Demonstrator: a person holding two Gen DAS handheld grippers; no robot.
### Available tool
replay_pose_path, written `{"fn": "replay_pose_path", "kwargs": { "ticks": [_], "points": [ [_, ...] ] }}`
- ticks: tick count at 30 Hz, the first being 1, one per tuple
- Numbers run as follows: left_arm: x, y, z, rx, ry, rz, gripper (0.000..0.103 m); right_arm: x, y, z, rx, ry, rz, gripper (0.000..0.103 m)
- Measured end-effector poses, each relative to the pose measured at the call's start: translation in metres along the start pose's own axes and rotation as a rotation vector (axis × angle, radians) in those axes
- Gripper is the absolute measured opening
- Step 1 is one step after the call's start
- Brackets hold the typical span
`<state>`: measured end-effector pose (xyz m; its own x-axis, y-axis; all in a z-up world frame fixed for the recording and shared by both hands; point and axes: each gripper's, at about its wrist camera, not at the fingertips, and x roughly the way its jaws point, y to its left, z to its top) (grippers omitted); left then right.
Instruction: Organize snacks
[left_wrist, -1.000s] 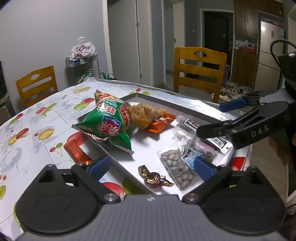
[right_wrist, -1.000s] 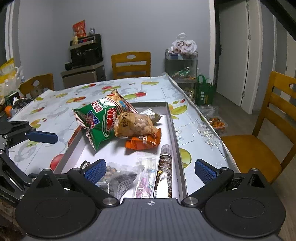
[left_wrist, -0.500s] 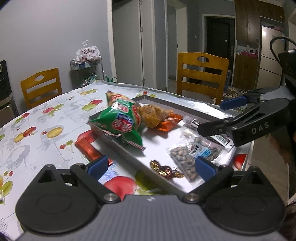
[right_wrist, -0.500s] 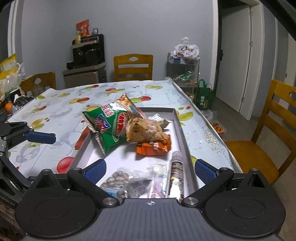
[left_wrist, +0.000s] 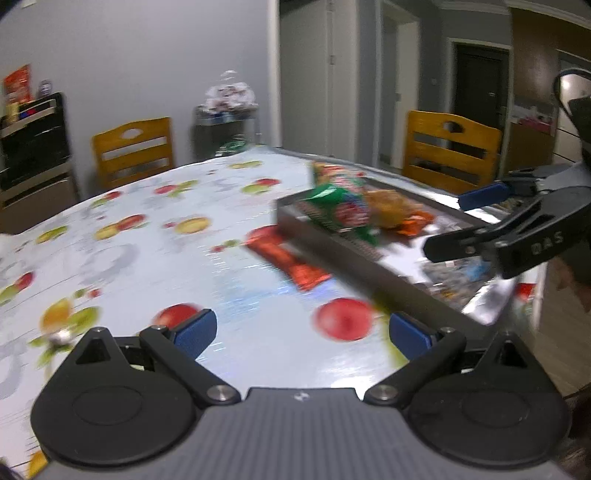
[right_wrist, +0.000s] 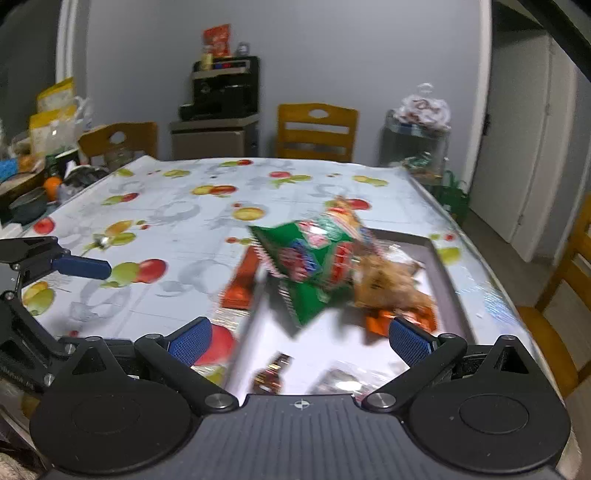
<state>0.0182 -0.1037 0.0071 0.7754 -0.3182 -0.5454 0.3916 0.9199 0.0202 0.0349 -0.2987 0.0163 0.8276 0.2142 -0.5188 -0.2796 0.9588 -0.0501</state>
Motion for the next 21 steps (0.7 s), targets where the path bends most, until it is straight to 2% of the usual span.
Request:
{"fn": "replay_pose_path", "kwargs": {
  "ticks": [6, 8, 14, 17, 21],
  "points": [
    [-0.023, 0.058, -0.002, -0.049, -0.023, 0.14, 0.101, 0.01, 0.037, 0.014, -0.053, 0.0, 0.06, 0.103],
    [-0.027, 0.081, 0.0, -0.07, -0.033, 0.213, 0.101, 0.015, 0.048, 0.019, -0.066, 0.0, 0.071, 0.103],
    [-0.013, 0.142, -0.002, -0.171, -0.025, 0.395, 0.101, 0.03, 0.076, 0.035, -0.069, -0.022, 0.111, 0.103],
    [-0.002, 0.161, -0.01, -0.201, -0.021, 0.431, 0.101, 0.043, 0.087, 0.041, -0.064, 0.008, 0.133, 0.103],
    [0.024, 0.176, -0.016, -0.238, 0.019, 0.426, 0.101, 0.051, 0.099, 0.044, -0.088, 0.02, 0.154, 0.103]
  ]
}}
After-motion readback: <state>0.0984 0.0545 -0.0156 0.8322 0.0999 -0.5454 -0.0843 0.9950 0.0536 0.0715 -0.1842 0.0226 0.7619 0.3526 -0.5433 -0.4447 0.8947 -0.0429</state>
